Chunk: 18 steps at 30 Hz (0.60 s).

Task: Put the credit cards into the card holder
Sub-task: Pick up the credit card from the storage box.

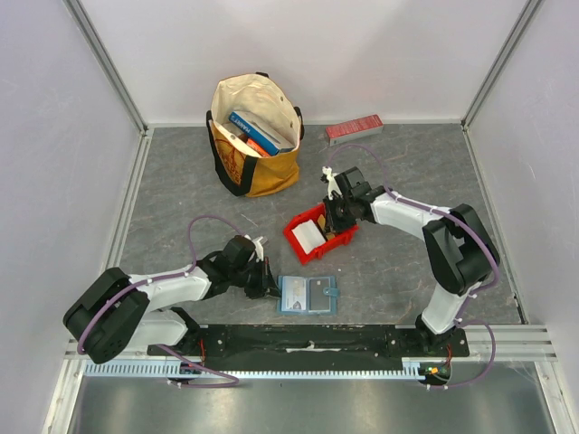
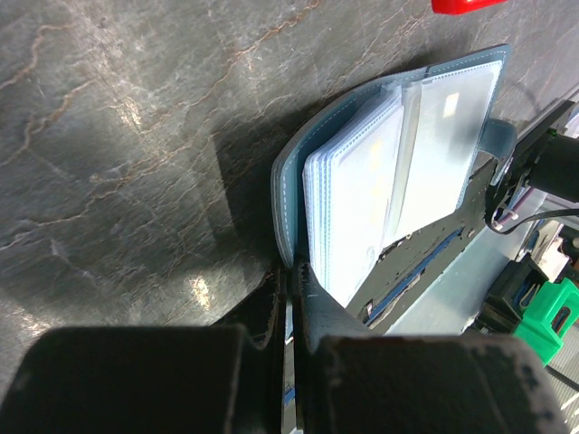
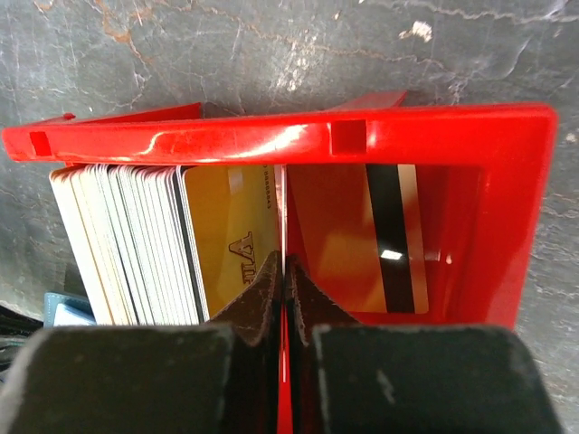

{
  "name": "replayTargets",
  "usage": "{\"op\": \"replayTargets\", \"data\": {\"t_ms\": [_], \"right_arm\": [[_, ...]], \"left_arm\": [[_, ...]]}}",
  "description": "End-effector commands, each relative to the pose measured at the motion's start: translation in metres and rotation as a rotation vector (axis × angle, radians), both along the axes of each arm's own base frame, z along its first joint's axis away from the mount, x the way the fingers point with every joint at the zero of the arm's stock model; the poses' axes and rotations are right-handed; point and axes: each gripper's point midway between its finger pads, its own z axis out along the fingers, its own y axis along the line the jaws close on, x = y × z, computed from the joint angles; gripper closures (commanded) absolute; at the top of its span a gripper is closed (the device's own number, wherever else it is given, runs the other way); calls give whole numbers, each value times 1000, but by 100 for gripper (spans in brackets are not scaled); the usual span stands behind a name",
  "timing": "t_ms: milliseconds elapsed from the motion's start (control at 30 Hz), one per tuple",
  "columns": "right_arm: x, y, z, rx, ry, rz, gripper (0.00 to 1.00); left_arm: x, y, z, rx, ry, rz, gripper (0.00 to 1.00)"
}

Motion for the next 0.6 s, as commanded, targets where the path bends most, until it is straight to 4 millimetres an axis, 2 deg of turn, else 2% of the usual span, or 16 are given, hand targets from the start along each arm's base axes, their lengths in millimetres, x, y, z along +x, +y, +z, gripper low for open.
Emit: {"op": "replayTargets", "data": {"t_ms": [0,300,467,500,567], "right_arm": [[25,4,45,14,-137,-15,98],[34,-4,98,34,-279,-62,100],[21,-10,128,84,-321,-94,100],[16,-10,139,115,-335,-98,100],[1,-4,147,175,-314,-113,100]], "left_arm": [[5,-8,13,-41,-55,-38,98],[4,-7,14,-45,-60,-34,98],[2,-6,15,-51,-62,-31,98],[2,-5,15,-52,-60,-26,98],[2,-5,17,-60,-65,-22,98]]}}
